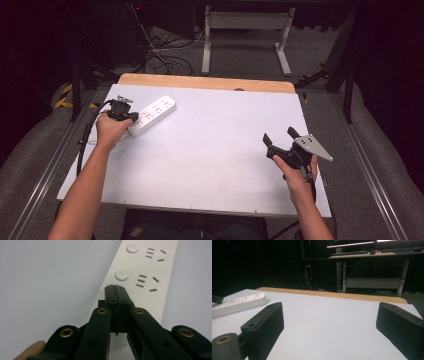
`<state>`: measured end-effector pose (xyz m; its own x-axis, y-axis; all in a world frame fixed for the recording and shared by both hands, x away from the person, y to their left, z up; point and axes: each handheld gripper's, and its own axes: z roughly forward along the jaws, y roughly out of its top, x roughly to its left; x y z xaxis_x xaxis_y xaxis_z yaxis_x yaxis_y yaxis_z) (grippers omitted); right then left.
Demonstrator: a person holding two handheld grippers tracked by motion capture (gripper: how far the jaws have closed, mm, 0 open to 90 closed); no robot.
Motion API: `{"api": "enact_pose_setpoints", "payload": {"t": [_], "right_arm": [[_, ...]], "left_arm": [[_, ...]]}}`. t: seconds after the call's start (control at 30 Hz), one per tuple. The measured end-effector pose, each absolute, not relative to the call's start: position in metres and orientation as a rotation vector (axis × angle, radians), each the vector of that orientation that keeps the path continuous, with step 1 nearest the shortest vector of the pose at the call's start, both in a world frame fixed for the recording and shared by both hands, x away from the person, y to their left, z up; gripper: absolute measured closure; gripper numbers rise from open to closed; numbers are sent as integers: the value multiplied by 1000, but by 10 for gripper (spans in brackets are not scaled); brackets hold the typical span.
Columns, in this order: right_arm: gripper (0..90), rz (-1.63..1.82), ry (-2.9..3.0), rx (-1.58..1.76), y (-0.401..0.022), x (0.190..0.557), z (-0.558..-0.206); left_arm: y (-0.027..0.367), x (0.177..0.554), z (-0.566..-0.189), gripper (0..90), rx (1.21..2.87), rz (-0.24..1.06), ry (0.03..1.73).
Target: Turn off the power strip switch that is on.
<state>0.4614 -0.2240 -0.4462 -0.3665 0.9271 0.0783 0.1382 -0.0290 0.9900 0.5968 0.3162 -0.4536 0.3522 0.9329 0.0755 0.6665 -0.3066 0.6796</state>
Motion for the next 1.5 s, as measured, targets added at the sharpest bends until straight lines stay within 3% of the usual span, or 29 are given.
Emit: {"api": "enact_pose_setpoints", "payload": {"t": [0.73, 1.27, 1.5], "right_arm": [[82, 1470, 1565, 1128, -223, 459, -444], [82, 1475, 1556, 1126, -223, 458, -442], [83, 1476, 1555, 1127, -224, 458, -443]], "left_arm": [[324, 592, -465, 900, 1915, 610, 1409], [325, 592, -464, 900, 1896, 597, 1427], [320, 589, -466, 900, 1936, 682, 1381]]}}
